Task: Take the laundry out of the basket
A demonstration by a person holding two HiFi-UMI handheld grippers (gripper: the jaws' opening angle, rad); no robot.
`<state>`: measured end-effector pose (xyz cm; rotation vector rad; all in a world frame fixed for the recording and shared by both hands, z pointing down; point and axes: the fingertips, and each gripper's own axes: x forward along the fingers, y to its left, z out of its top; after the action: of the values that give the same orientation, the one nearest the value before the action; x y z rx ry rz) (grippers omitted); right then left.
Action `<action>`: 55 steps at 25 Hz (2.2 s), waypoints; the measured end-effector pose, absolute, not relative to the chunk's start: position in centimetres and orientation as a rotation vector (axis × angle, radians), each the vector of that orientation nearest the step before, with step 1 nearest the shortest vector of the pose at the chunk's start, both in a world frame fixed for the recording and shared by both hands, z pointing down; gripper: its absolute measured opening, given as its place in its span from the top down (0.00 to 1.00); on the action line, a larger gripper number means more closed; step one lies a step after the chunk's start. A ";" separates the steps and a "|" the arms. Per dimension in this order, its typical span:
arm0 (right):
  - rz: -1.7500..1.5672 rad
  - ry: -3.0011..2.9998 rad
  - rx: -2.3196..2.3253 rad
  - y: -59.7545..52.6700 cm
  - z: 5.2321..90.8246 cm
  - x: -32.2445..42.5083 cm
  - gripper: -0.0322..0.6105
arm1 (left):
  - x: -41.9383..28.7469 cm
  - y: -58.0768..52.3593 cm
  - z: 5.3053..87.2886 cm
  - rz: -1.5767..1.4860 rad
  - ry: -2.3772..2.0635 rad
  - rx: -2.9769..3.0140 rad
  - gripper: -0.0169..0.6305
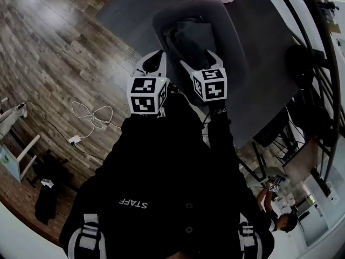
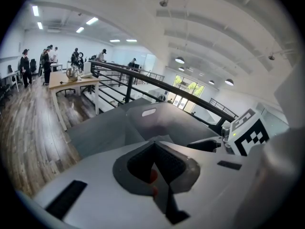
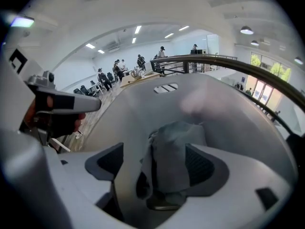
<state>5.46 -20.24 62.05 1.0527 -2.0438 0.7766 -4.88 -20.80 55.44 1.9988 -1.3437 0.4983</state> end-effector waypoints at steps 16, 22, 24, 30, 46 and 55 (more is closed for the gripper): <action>0.759 -1.754 0.903 -20.0 72.6 8.3 0.04 | -3.9 -24.2 55.7 0.501 -1.311 2.011 0.97; 0.790 -1.745 0.914 -21.0 73.8 8.5 0.04 | -3.2 -24.8 55.9 0.530 -1.293 1.998 0.97; 0.789 -1.727 0.919 -21.2 74.5 8.6 0.04 | -3.1 -25.1 55.9 0.537 -1.293 1.994 0.97; 0.741 -1.632 0.901 -22.3 78.1 9.6 0.04 | -3.7 -25.8 56.2 0.540 -1.314 1.977 0.97; 0.709 -1.576 1.003 -24.3 79.0 10.6 0.28 | -5.7 -24.6 55.9 0.532 -1.367 1.952 0.97; 0.862 -1.665 1.079 -24.6 73.0 10.4 0.46 | -7.2 -23.6 53.1 0.462 -1.432 1.975 0.97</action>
<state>10.37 -24.60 73.03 1.0791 -1.6654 0.8623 -7.23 -23.60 53.06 1.9754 -1.4317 0.4625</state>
